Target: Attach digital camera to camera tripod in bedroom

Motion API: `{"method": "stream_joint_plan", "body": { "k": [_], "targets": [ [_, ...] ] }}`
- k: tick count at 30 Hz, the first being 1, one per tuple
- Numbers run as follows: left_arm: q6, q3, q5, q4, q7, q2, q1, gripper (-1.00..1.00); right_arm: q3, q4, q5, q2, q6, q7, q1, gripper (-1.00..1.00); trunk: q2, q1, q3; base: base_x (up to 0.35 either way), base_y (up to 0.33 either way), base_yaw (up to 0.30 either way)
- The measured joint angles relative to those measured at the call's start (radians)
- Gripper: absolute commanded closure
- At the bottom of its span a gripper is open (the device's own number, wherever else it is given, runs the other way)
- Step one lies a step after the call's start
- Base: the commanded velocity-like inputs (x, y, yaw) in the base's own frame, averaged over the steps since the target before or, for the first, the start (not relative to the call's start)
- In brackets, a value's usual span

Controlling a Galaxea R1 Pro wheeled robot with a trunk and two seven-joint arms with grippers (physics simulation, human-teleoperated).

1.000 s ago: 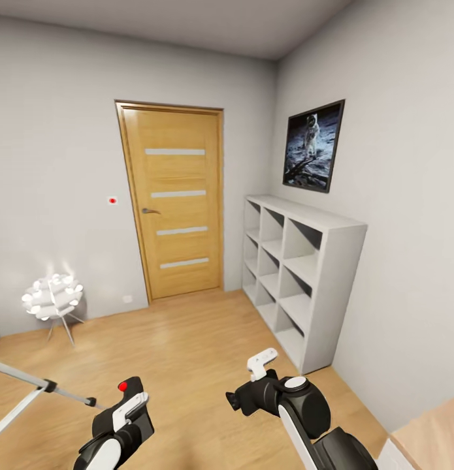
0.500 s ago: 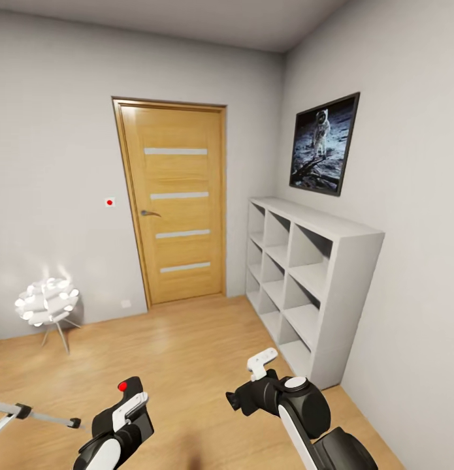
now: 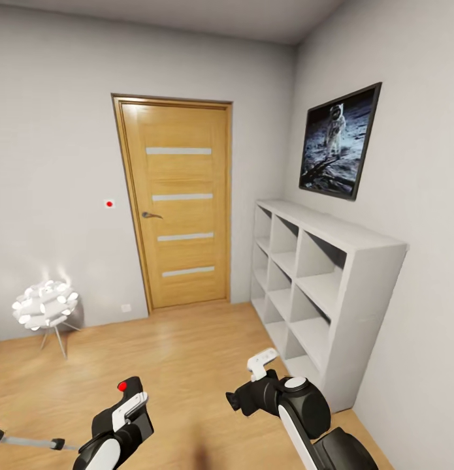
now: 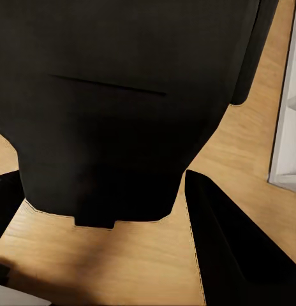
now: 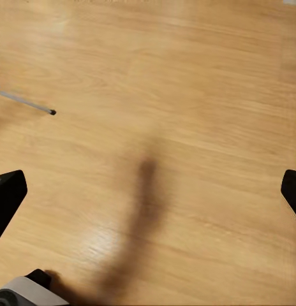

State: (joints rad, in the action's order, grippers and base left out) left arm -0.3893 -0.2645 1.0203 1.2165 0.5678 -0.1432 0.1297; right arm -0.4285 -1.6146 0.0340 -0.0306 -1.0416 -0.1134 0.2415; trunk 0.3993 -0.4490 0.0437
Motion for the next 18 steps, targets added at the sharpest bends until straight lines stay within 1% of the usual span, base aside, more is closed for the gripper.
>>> {"method": "stream_joint_plan", "body": {
  "k": [4,10,13,18],
  "targets": [
    [0.001,0.0,0.001,0.0,0.0,-0.001,0.0,1.0,0.0,0.0,0.0,0.0,0.0,0.0,0.0,-1.0,0.0,0.0,0.0,0.32,-0.038,0.225],
    [0.001,0.003,0.001,-0.001,-0.001,-0.002,0.0,1.0,0.0,0.0,0.0,0.0,0.0,0.0,0.0,-1.0,0.0,0.0,0.0,0.303,0.061,0.237],
    [0.001,0.004,0.001,-0.001,0.0,-0.002,0.0,1.0,-0.001,0.0,0.0,0.0,0.0,0.0,-0.001,-1.0,0.0,0.0,0.0,0.164,0.036,0.241],
    [0.001,0.005,0.001,-0.001,-0.001,-0.002,0.0,1.0,0.0,0.0,0.0,0.0,0.0,0.0,-0.001,-1.0,0.0,0.0,0.0,0.069,0.015,0.241]
  ]
}}
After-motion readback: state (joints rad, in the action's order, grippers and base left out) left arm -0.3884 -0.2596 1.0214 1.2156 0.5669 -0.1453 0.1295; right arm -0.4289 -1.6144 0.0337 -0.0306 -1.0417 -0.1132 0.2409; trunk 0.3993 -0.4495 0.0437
